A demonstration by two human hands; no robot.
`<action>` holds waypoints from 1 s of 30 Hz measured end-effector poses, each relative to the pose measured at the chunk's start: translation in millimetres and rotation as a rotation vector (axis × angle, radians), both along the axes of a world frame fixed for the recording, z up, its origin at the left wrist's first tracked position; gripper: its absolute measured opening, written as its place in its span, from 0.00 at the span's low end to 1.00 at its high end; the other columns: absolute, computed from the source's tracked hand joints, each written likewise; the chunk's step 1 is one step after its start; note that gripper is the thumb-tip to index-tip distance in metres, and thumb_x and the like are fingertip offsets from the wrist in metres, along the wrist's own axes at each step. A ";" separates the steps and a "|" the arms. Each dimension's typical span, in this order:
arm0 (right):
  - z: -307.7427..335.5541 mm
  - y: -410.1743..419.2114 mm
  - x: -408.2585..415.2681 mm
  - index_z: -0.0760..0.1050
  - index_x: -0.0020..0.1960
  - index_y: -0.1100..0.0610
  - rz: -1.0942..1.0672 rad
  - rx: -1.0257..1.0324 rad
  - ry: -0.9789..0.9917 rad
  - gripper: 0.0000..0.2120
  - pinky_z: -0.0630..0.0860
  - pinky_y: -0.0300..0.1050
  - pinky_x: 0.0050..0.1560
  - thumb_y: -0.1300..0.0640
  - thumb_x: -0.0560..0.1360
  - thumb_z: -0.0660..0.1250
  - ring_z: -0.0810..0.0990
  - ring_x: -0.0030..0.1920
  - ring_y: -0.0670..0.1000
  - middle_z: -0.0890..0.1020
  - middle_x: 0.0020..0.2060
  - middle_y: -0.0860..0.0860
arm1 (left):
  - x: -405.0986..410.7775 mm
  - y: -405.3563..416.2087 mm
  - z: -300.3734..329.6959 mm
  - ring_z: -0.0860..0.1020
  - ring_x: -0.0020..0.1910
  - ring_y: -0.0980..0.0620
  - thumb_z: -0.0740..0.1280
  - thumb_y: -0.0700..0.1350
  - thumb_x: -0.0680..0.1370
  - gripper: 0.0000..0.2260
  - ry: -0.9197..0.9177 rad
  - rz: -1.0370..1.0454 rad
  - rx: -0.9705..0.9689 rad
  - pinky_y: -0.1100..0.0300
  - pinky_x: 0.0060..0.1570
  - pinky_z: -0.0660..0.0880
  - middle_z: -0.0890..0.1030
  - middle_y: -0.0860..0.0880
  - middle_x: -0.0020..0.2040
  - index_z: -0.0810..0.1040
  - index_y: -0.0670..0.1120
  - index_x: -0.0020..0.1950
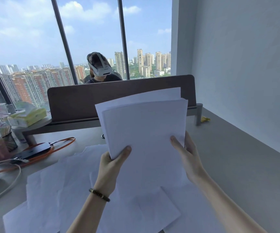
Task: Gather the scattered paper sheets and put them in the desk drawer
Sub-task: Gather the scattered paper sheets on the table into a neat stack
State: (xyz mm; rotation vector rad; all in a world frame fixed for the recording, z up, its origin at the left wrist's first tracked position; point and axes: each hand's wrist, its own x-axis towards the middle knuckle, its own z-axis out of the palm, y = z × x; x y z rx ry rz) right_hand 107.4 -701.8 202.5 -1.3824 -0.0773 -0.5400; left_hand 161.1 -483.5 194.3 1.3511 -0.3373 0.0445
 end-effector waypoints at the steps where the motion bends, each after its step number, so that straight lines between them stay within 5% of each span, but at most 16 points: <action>1: 2.6 -1.9 -0.7 0.77 0.63 0.52 -0.002 -0.012 -0.013 0.11 0.79 0.51 0.59 0.59 0.82 0.64 0.83 0.61 0.50 0.85 0.59 0.48 | 0.7 2.3 0.8 0.84 0.53 0.41 0.75 0.51 0.69 0.13 -0.008 -0.004 -0.007 0.42 0.56 0.79 0.87 0.41 0.51 0.87 0.45 0.48; 4: 9.3 -6.2 -2.0 0.76 0.61 0.55 -0.001 -0.027 -0.036 0.09 0.79 0.47 0.56 0.59 0.82 0.63 0.83 0.60 0.51 0.85 0.58 0.51 | 2.9 8.3 3.1 0.83 0.52 0.38 0.76 0.52 0.67 0.18 -0.042 -0.001 -0.014 0.36 0.56 0.77 0.85 0.37 0.52 0.85 0.40 0.49; 8: 14.9 -4.9 -2.3 0.75 0.64 0.52 0.011 -0.088 -0.053 0.11 0.78 0.55 0.63 0.58 0.83 0.62 0.82 0.63 0.50 0.84 0.60 0.49 | 4.1 7.0 5.9 0.82 0.56 0.35 0.76 0.52 0.67 0.19 -0.064 -0.013 0.002 0.36 0.58 0.76 0.85 0.36 0.53 0.85 0.41 0.51; 14: 20.4 5.0 -3.6 0.67 0.72 0.43 -0.004 -0.195 -0.119 0.20 0.73 0.48 0.67 0.57 0.84 0.61 0.76 0.68 0.43 0.78 0.65 0.40 | 2.0 -4.9 9.9 0.85 0.51 0.47 0.77 0.46 0.69 0.08 -0.099 0.058 -0.031 0.47 0.56 0.79 0.87 0.46 0.49 0.87 0.49 0.47; 20: 25.0 0.4 -2.7 0.66 0.73 0.45 -0.016 -0.125 -0.116 0.19 0.76 0.51 0.64 0.56 0.84 0.61 0.78 0.66 0.45 0.80 0.64 0.41 | 4.0 -10.6 19.5 0.84 0.47 0.53 0.76 0.39 0.73 0.07 -0.176 0.121 -0.023 0.58 0.49 0.80 0.87 0.50 0.47 0.85 0.45 0.49; 23: 23.2 -8.3 -3.0 0.67 0.73 0.47 0.033 -0.151 -0.107 0.19 0.75 0.56 0.66 0.56 0.83 0.62 0.78 0.68 0.50 0.79 0.66 0.46 | 10.3 -4.1 12.2 0.83 0.53 0.45 0.77 0.45 0.69 0.14 -0.134 0.044 -0.051 0.49 0.55 0.80 0.86 0.45 0.52 0.84 0.44 0.53; 27: 5.5 -16.7 -0.7 0.69 0.70 0.51 0.088 -0.092 -0.051 0.17 0.79 0.35 0.54 0.62 0.83 0.62 0.81 0.62 0.42 0.83 0.60 0.41 | 13.6 6.4 -13.0 0.82 0.58 0.37 0.76 0.50 0.68 0.19 0.003 -0.077 0.016 0.38 0.62 0.76 0.85 0.40 0.56 0.84 0.44 0.55; 30: -21.0 -17.1 4.6 0.73 0.68 0.50 0.077 -0.146 0.046 0.16 0.79 0.36 0.53 0.60 0.82 0.64 0.82 0.62 0.45 0.84 0.60 0.43 | 9.6 3.8 -26.9 0.83 0.58 0.40 0.77 0.50 0.67 0.17 0.041 -0.125 0.103 0.43 0.60 0.78 0.86 0.43 0.54 0.86 0.47 0.53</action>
